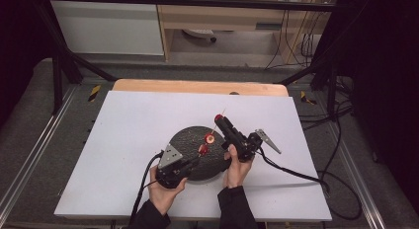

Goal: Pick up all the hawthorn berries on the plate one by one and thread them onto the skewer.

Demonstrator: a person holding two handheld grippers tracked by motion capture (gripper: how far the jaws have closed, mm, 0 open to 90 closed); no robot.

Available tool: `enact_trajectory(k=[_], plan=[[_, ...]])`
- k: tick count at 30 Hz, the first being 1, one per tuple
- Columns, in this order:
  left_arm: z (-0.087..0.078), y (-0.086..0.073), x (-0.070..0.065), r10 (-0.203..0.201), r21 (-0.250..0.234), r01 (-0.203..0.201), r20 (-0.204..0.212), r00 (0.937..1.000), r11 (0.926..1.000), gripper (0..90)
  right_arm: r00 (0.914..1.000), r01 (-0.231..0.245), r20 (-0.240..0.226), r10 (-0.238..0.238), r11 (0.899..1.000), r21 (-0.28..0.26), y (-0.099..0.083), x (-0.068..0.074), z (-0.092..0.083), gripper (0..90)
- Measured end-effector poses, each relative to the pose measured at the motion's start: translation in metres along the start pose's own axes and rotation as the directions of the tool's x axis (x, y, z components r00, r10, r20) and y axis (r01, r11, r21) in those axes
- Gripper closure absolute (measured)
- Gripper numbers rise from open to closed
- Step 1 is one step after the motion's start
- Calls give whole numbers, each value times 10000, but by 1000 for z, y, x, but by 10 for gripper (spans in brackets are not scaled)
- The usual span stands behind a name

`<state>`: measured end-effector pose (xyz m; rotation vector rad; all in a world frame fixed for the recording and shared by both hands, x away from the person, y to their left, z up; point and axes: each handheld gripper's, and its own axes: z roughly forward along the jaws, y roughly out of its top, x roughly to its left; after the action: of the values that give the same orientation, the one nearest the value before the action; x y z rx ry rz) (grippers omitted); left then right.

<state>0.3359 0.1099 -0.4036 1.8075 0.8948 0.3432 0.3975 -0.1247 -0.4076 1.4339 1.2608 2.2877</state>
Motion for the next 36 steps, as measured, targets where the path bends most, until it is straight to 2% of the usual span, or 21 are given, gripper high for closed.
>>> enact_trajectory(k=[16, 20, 25, 27, 30, 34, 36], plan=[[5, 7, 2, 18, -56, -17, 98, 10000, 10000, 882, 9997, 206, -157, -200, 9988, 438, -6, 2, -5, 633], [5, 6, 3, 27, -48, -27, 121, 9999, 10000, 882, 9992, 382, -157, -373, 9974, 613, -5, 2, -5, 628], [2, 3, 7, 34, 30, -35, 172, 9998, 10000, 882, 9968, 803, -44, -802, 9916, 1014, 1, 2, -7, 546], [-1, 2, 10, 12, 66, -13, 131, 9999, 10000, 882, 9942, 1062, 16, -1072, 9866, 1237, 4, 2, -8, 495], [-4, -1, 15, 25, 135, -26, 47, 10000, 9999, 882, 9880, 1530, -45, -1546, 9731, 1723, 10, 2, -10, 407], [-8, -5, 23, 18, 314, -15, -74, 10000, 9995, 882, 9770, 2051, 6, -2134, 9399, 2728, 15, 0, -13, 288], [-10, -7, 26, 64, 431, -59, -124, 9999, 9991, 882, 9701, 2310, -26, -2427, 9200, 3166, 17, 0, -14, 228]])
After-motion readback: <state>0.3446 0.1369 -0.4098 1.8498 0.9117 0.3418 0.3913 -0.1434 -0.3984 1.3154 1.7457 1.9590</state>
